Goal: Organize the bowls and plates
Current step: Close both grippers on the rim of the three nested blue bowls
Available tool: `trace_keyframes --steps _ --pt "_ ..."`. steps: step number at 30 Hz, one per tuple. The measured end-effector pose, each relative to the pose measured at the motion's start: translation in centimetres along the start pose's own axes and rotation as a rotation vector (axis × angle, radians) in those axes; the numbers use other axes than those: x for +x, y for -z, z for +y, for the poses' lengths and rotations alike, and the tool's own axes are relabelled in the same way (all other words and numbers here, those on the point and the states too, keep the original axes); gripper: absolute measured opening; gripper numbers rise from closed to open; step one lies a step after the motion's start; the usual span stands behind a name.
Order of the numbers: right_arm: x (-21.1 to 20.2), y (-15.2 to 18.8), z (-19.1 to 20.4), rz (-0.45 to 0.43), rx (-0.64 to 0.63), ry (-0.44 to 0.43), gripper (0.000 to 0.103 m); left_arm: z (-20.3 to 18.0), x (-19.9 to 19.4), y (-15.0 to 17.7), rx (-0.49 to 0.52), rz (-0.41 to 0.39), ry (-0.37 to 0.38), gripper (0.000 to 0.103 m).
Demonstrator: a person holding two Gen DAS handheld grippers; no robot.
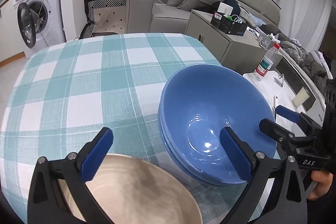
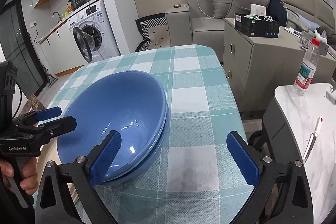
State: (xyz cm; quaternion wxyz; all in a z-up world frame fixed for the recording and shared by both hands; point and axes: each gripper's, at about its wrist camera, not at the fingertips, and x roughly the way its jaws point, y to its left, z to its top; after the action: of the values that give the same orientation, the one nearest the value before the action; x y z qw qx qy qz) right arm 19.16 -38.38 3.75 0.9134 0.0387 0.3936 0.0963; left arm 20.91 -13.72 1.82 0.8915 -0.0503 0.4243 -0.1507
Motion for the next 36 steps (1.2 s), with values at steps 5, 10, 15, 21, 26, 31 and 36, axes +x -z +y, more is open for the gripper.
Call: trace_keyframes --steps 5,10,15,21,26,31,36 --pt "0.7 0.2 0.2 0.025 0.011 -0.028 0.102 0.1 0.3 0.1 -0.012 0.006 0.004 0.1" --pt "1.5 0.4 0.6 0.048 0.011 -0.037 0.102 0.0 0.5 0.1 -0.013 0.009 0.004 0.1" --pt "2.1 0.4 0.1 0.078 0.062 -0.073 0.102 0.3 0.9 0.0 -0.028 0.026 0.005 0.1" --pt "2.3 0.7 0.2 0.079 0.071 -0.109 0.099 0.4 0.9 0.2 -0.029 0.019 0.03 0.097" --pt "2.1 0.7 0.6 0.069 0.057 -0.144 0.089 0.0 0.9 0.1 -0.018 0.014 0.04 0.095" --pt "2.1 0.7 0.8 0.064 0.055 -0.167 0.077 -0.2 1.0 0.2 -0.017 0.017 0.055 0.084" --pt "2.1 0.6 0.9 0.065 0.058 -0.181 0.073 -0.5 1.3 0.3 -0.005 0.029 0.047 0.076"
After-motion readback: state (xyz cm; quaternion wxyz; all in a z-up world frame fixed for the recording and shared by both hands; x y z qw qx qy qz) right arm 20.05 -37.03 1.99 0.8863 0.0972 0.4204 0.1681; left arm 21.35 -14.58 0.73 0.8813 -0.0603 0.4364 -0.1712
